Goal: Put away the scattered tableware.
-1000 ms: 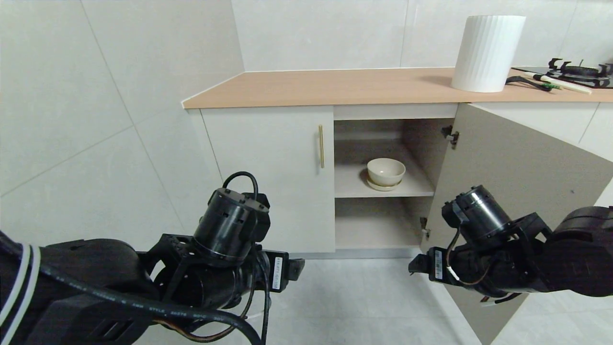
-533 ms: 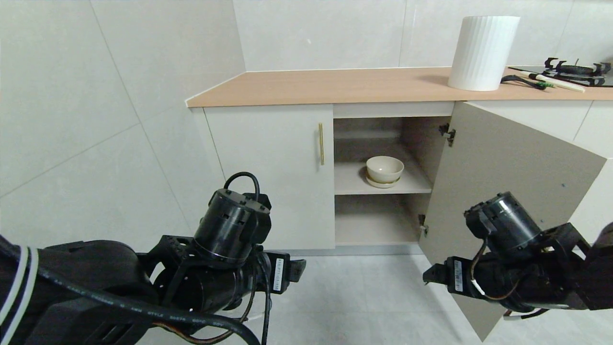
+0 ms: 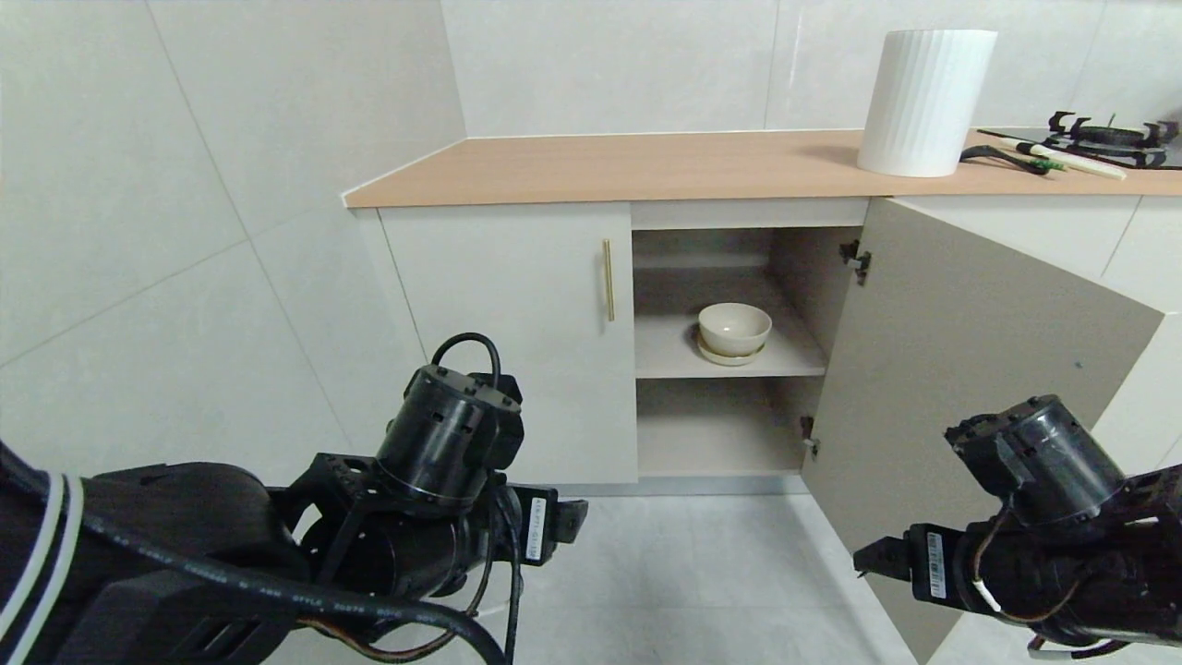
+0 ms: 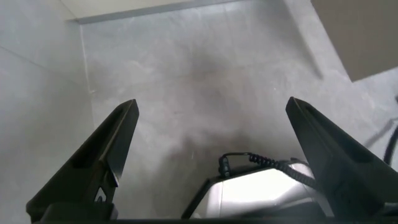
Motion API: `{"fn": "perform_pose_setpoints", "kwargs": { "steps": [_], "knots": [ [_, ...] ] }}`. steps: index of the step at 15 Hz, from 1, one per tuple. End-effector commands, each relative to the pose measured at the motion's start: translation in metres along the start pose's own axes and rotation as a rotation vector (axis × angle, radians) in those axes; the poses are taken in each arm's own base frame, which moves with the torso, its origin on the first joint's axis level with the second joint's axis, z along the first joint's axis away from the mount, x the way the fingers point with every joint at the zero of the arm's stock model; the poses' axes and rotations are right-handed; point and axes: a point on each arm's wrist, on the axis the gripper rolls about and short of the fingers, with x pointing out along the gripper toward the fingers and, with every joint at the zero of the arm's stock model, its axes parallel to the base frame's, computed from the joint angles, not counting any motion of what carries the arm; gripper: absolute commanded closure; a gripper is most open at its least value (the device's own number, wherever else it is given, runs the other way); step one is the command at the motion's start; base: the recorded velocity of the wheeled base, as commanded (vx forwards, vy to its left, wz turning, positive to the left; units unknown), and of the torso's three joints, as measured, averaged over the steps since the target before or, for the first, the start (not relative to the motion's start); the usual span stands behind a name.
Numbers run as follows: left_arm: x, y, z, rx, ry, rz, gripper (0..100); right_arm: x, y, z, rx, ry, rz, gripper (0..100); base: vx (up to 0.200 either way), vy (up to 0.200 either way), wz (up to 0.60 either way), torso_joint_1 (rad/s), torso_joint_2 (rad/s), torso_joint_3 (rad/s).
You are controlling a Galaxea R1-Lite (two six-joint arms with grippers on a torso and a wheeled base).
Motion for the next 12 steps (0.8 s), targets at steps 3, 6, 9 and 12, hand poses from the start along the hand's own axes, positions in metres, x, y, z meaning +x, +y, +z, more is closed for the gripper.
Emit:
{"fn": "perform_pose_setpoints", "kwargs": {
  "steps": [3, 6, 9, 12],
  "knots": [
    [0.000, 0.000, 0.001, -0.003, -0.002, 0.000, 0, 0.002, -0.016, 0.008, 0.059, -0.014, -0.048, 0, 0.000, -0.200, 0.00, -0.004, 0.00, 0.006],
    [-0.001, 0.001, 0.001, -0.004, -0.005, -0.001, 0, 0.006, -0.034, 0.020, 0.125, -0.034, -0.105, 0, 0.000, -0.200, 0.00, -0.001, 0.00, 0.004],
    [-0.001, 0.001, 0.001, -0.003, -0.003, 0.000, 0, 0.003, -0.063, 0.037, 0.188, -0.078, -0.171, 0, 0.000, -0.200, 0.00, 0.001, 0.00, 0.002],
    [-0.001, 0.001, 0.001, -0.003, -0.003, 0.000, 0, -0.013, -0.088, 0.051, 0.236, -0.141, -0.175, 0, 0.000, -0.067, 0.00, 0.001, 0.00, -0.001]
  ]
}}
